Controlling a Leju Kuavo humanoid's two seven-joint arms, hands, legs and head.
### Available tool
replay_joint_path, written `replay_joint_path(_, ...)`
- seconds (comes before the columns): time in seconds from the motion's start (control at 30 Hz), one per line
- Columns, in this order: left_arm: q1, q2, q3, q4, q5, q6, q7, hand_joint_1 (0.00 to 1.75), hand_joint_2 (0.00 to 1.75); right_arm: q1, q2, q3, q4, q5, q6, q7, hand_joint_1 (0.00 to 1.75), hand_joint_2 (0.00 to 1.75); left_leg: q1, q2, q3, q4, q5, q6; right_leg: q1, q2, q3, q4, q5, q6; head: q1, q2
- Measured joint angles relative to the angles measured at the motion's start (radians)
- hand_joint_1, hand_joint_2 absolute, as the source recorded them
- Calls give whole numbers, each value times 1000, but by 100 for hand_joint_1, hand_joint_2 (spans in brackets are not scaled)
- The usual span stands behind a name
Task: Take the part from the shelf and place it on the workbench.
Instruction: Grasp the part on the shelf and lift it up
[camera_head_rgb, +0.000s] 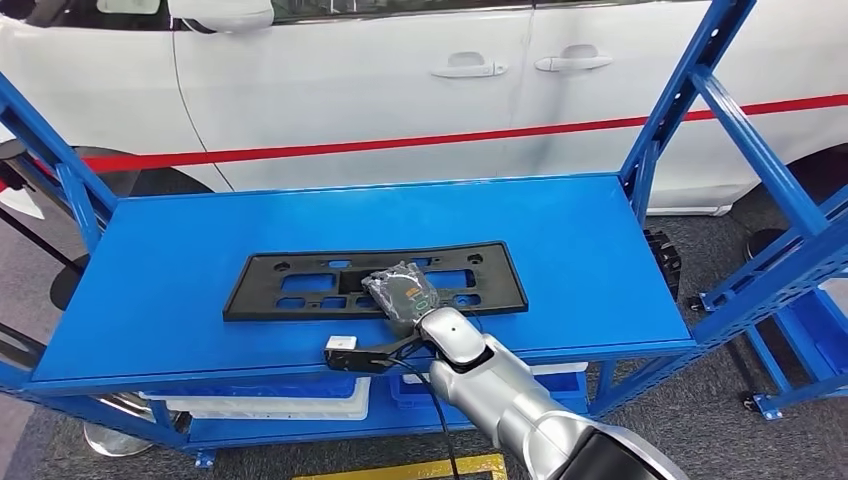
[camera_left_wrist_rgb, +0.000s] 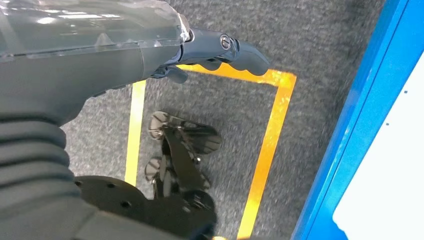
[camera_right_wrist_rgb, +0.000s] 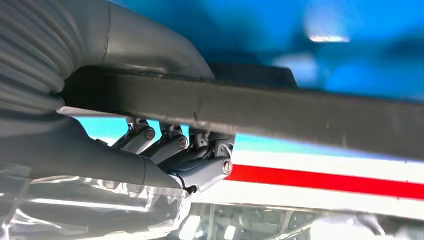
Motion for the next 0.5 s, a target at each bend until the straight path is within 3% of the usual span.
replay_joint_path(0.03, 0, -1, 1, 0, -4, 2, 0, 0, 175, 3, -3, -22, -13, -35, -1, -34, 175, 175, 0, 0, 14, -28, 3, 6, 3, 3, 0, 3, -2, 5, 1, 0)
replay_joint_path(0.17, -2, -3, 0, 0, -42, -23, -27, 0, 175, 54, -44, -108, -155, -182, 31, -139, 175, 175, -1, -1, 21, -34, 4, 40, 3, 7, 2, 15, -16, 25, 3, 0)
replay_joint_path(0.23, -2, -3, -1, 0, -59, -39, -39, 0, 175, 104, -83, -144, -274, -268, 63, -185, 175, 175, -1, 0, 20, -36, 9, 53, -1, 5, -30, 93, -69, 34, 3, 0)
replay_joint_path(0.3, -1, -3, -1, 0, -69, -46, -44, 0, 175, 156, -117, -179, -392, -351, 86, -220, 175, 175, -5, 0, 16, -36, 11, 59, -2, 4, -91, 225, -139, 38, 4, 0)
replay_joint_path(0.33, 0, -3, -1, 0, -73, -48, -45, 0, 175, 178, -130, -193, -440, -387, 94, -233, 175, 175, -7, 0, 14, -36, 12, 60, -2, 4, -115, 277, -158, 38, 4, 0)
replay_joint_path(0.37, 0, -3, -1, 0, -76, -50, -45, 0, 175, 200, -142, -207, -488, -423, 101, -246, 175, 175, -10, 0, 12, -36, 13, 62, -1, 4, -123, 297, -159, 37, 4, 0)
replay_joint_path(0.4, 0, -3, -1, 0, -78, -53, -46, 0, 175, 224, -155, -221, -538, -459, 110, -260, 175, 175, -12, 0, 11, -36, 14, 63, 0, 4, -111, 278, -142, 32, 4, 0)
replay_joint_path(0.5, 0, -6, 0, 0, -80, -55, -45, 0, 175, 300, -191, -261, -717, -612, 169, -324, 175, 175, -18, -4, 11, -35, 16, 62, 11, 4, 4, 73, -56, 4, 4, 0)
